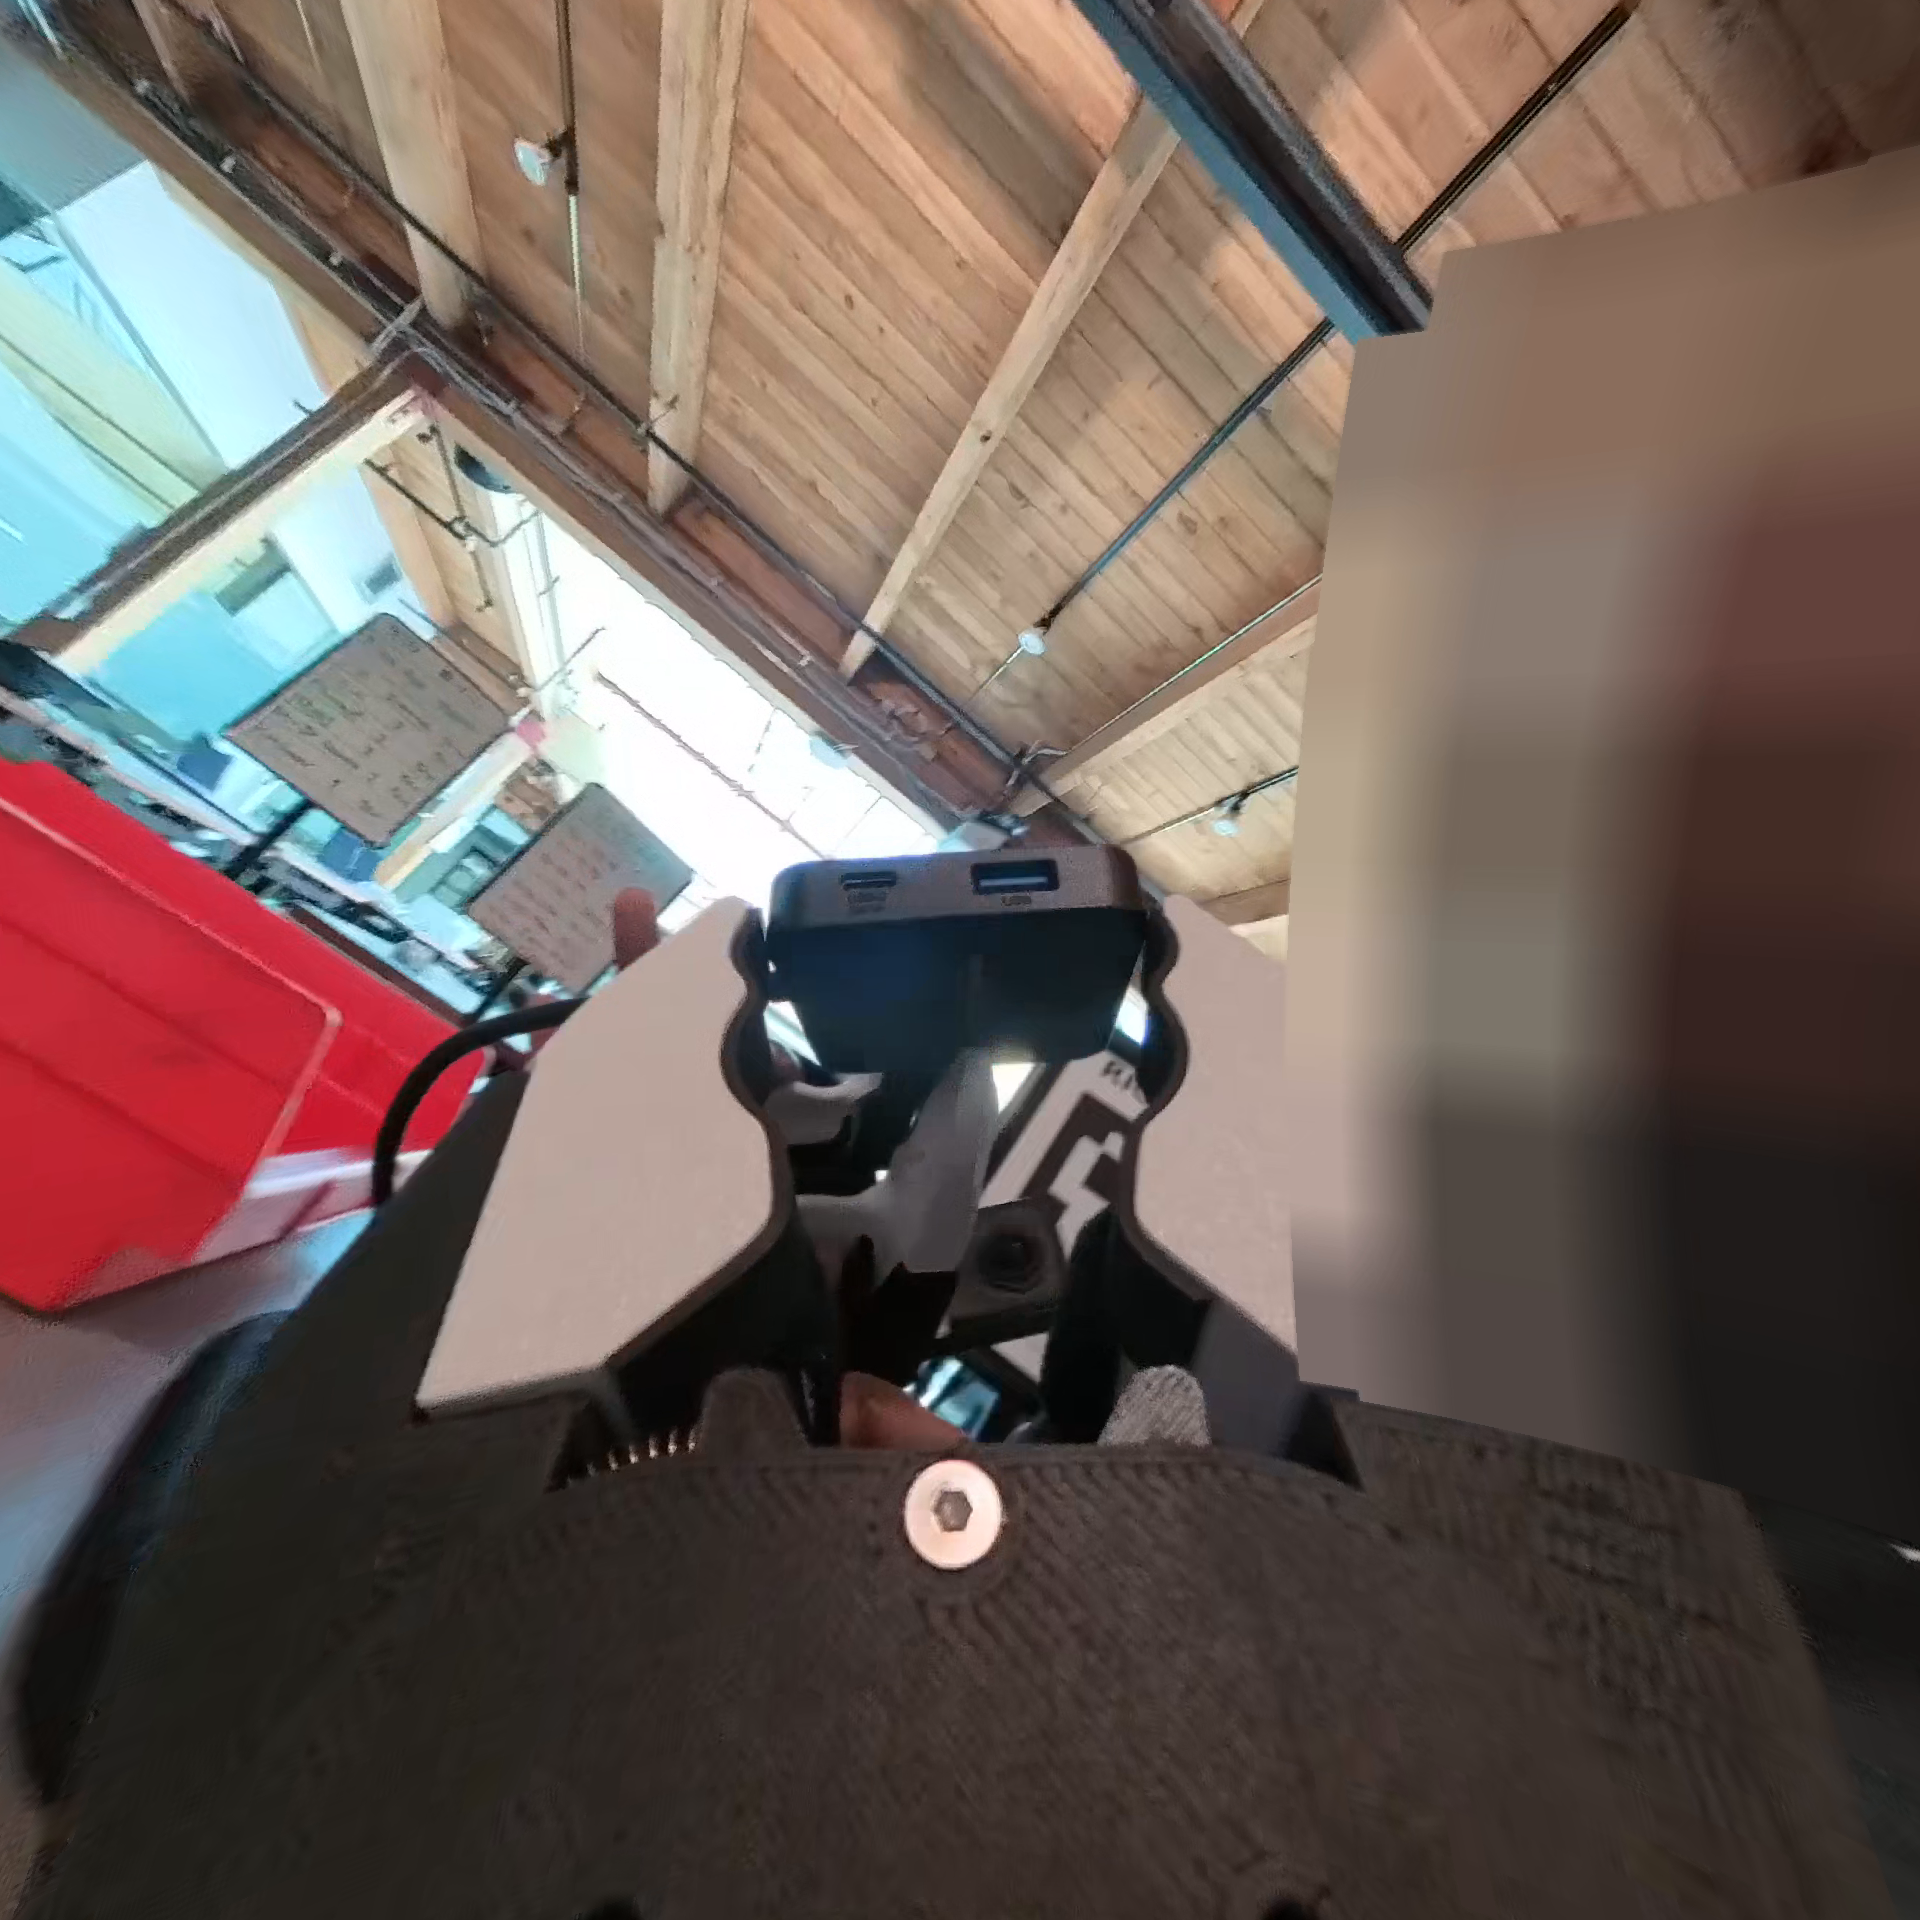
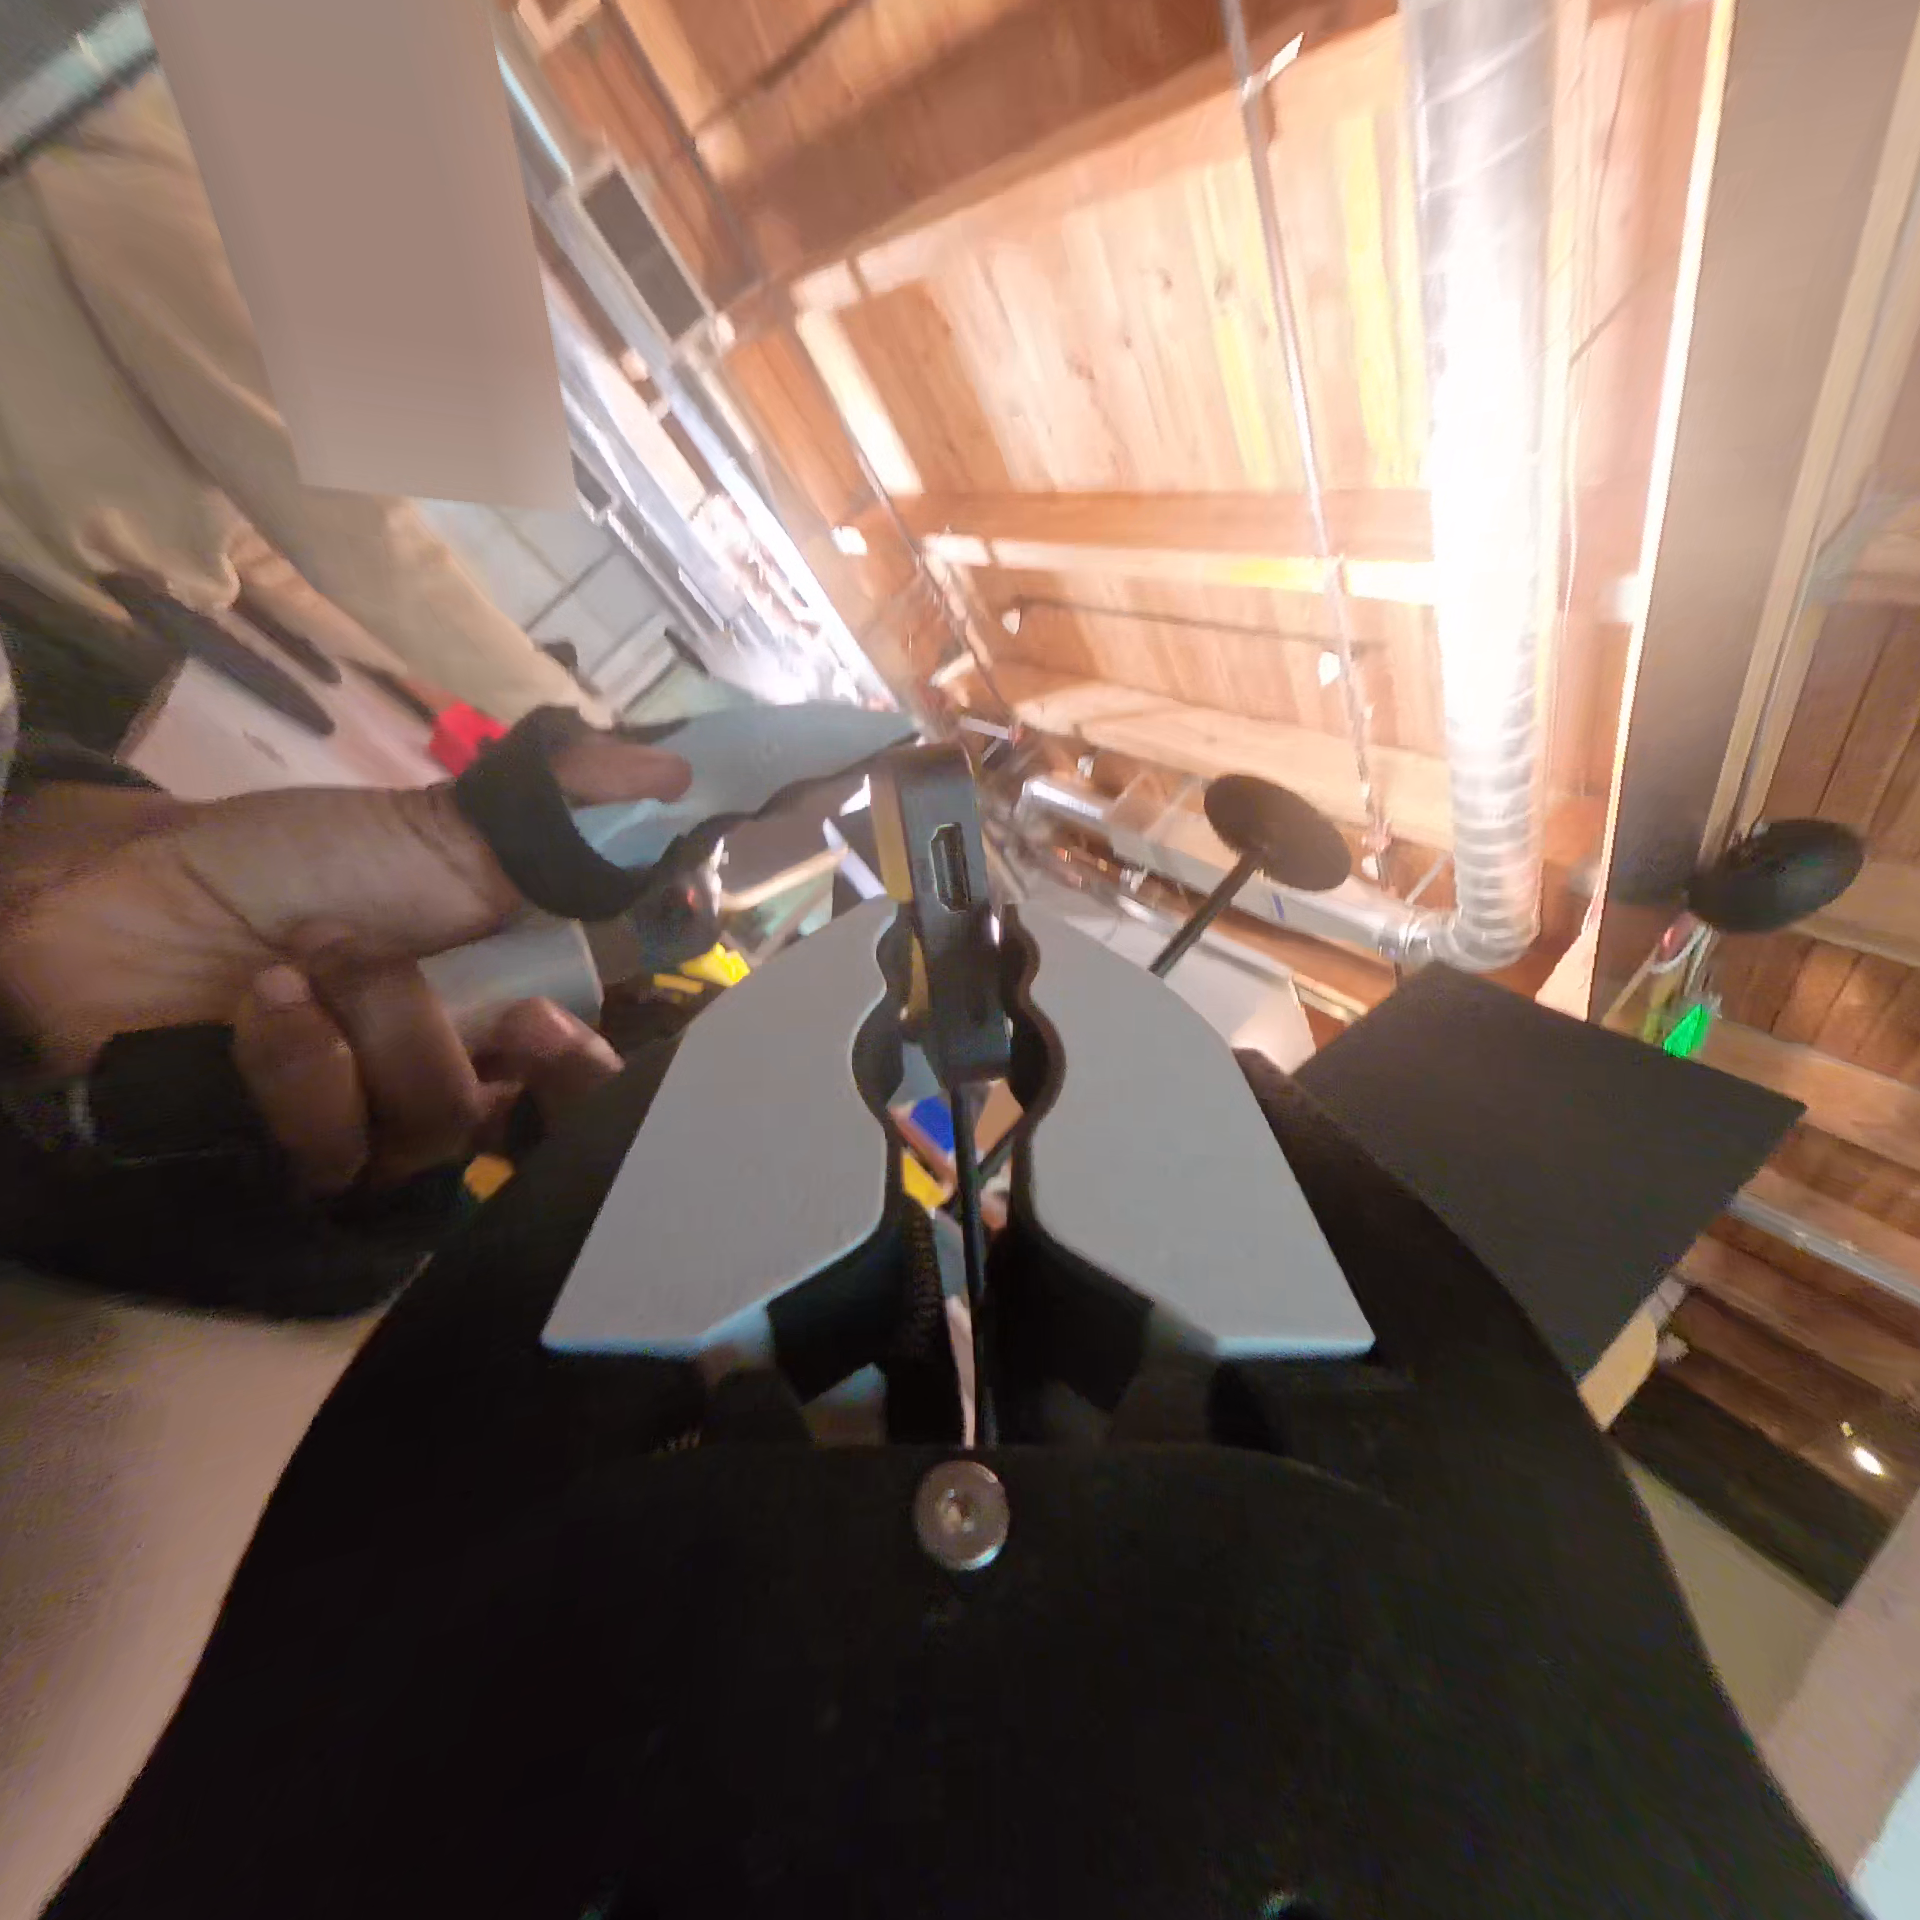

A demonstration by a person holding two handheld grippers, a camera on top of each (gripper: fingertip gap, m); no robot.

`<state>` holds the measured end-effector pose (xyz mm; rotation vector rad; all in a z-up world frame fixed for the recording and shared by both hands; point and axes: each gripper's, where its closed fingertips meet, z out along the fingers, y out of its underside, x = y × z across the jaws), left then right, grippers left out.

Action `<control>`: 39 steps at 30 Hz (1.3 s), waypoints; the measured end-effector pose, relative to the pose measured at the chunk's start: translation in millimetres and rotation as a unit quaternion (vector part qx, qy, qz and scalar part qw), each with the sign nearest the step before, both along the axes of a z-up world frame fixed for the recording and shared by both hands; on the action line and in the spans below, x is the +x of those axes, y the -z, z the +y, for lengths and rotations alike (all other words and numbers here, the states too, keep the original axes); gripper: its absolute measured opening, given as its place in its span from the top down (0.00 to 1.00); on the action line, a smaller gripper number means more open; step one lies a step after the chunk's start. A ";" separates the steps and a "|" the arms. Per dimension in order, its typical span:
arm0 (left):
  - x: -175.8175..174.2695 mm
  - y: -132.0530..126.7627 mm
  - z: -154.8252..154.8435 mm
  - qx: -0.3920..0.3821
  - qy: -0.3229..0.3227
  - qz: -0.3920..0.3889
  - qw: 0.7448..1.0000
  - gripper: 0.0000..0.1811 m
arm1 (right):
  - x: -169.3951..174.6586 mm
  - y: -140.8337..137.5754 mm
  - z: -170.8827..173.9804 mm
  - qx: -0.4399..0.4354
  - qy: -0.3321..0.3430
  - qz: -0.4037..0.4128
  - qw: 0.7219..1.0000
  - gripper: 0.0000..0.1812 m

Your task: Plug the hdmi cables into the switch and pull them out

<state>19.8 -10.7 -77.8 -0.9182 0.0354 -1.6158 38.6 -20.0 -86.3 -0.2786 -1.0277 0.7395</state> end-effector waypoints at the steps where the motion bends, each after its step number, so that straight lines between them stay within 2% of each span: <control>1: -1.7 2.0 3.2 0.006 -0.025 0.030 0.999 0.62 | -2.0 2.7 3.8 -0.006 0.014 -0.011 1.000 0.92; 2: -2.5 5.3 7.1 0.016 -0.066 0.079 0.995 0.61 | -1.7 2.1 9.0 -0.014 0.034 -0.008 0.999 0.92; 3: -3.0 9.2 11.8 0.029 -0.120 0.142 0.982 0.56 | -1.1 2.5 15.4 -0.017 0.063 -0.006 0.998 0.92; 5: -3.4 13.9 18.6 0.057 -0.223 0.264 0.937 0.46 | -0.2 4.9 24.3 -0.001 0.124 -0.007 0.992 0.92; 6: -0.5 13.0 18.4 0.072 -0.250 0.299 0.918 0.43 | -1.2 7.1 26.2 0.012 0.150 -0.012 0.989 0.92; 8: 8.4 15.9 19.5 0.088 -0.267 0.343 0.896 0.43 | -6.3 12.9 27.1 0.036 0.188 -0.029 0.981 0.93; 10: 11.9 22.8 23.3 0.078 -0.260 0.353 0.895 0.44 | -12.0 19.9 24.7 0.050 0.194 -0.051 0.978 0.93; 12: 7.1 20.7 22.7 0.068 -0.246 0.317 0.913 0.49 | -12.9 21.4 21.1 0.052 0.185 -0.055 0.980 0.93; 14: -3.0 14.5 19.6 0.068 -0.241 0.276 0.928 0.63 | -11.3 19.9 15.3 0.048 0.159 -0.049 0.985 0.93; 16: -8.8 10.3 15.8 0.073 -0.231 0.244 0.939 0.67 | -11.4 20.1 13.1 0.040 0.143 -0.051 0.988 0.93; 18: -17.5 5.8 11.1 0.078 -0.223 0.206 0.950 0.81 | -11.5 20.1 7.4 0.043 0.119 -0.050 0.991 0.93; 19: -19.1 6.1 10.5 0.077 -0.217 0.203 0.952 0.82 | -12.7 20.6 7.3 0.041 0.117 -0.055 0.991 0.93; 20: -19.1 6.9 10.6 0.077 -0.216 0.209 0.950 0.81 | -14.2 21.2 9.0 0.041 0.123 -0.060 0.990 0.93; 21: -17.1 7.5 10.4 0.080 -0.219 0.224 0.946 0.75 | -16.0 22.1 12.3 0.039 0.132 -0.066 0.988 0.93; 23: -11.9 12.5 14.8 0.076 -0.244 0.277 0.926 0.54 | -17.7 22.0 18.2 0.048 0.162 -0.067 0.983 0.93; 24: -10.8 17.2 18.2 0.073 -0.266 0.313 0.909 0.49 | -18.6 21.8 17.7 0.062 0.171 -0.066 0.981 0.93; 26: -11.5 22.5 21.5 0.076 -0.313 0.363 0.874 0.47 | -23.2 24.1 9.7 0.088 0.167 -0.072 0.979 0.93; 27: -11.3 22.9 19.8 0.083 -0.324 0.371 0.866 0.50 | -26.3 26.1 5.1 0.097 0.159 -0.078 0.979 0.93; 28: -11.1 21.8 16.5 0.090 -0.330 0.369 0.864 0.60 | -28.4 26.1 2.4 0.101 0.155 -0.079 0.980 0.93; 31: -14.0 18.6 10.6 0.081 -0.329 0.331 0.881 0.60 | -29.1 22.4 -6.0 0.099 0.117 -0.070 0.986 0.92; 32: -14.6 16.1 7.8 0.072 -0.311 0.301 0.899 0.60 | -27.2 17.5 -10.1 0.097 0.096 -0.050 0.989 0.90; 34: -19.1 9.1 1.5 0.049 -0.258 0.211 0.941 0.61 | -18.7 2.6 -14.8 0.072 0.054 0.003 0.996 0.77; 35: -22.4 6.0 -1.8 0.040 -0.233 0.166 0.957 0.61 | -16.4 -1.0 -16.0 0.053 0.031 0.008 0.998 0.73; 37: -28.2 1.7 -6.4 0.031 -0.204 0.104 0.973 0.61 | -16.0 -4.1 -19.9 0.021 -0.010 0.001 1.000 0.70; 39: -30.0 0.4 -8.6 0.028 -0.197 0.084 0.976 0.61 | -20.9 -1.4 -23.0 0.022 -0.014 -0.013 1.000 0.68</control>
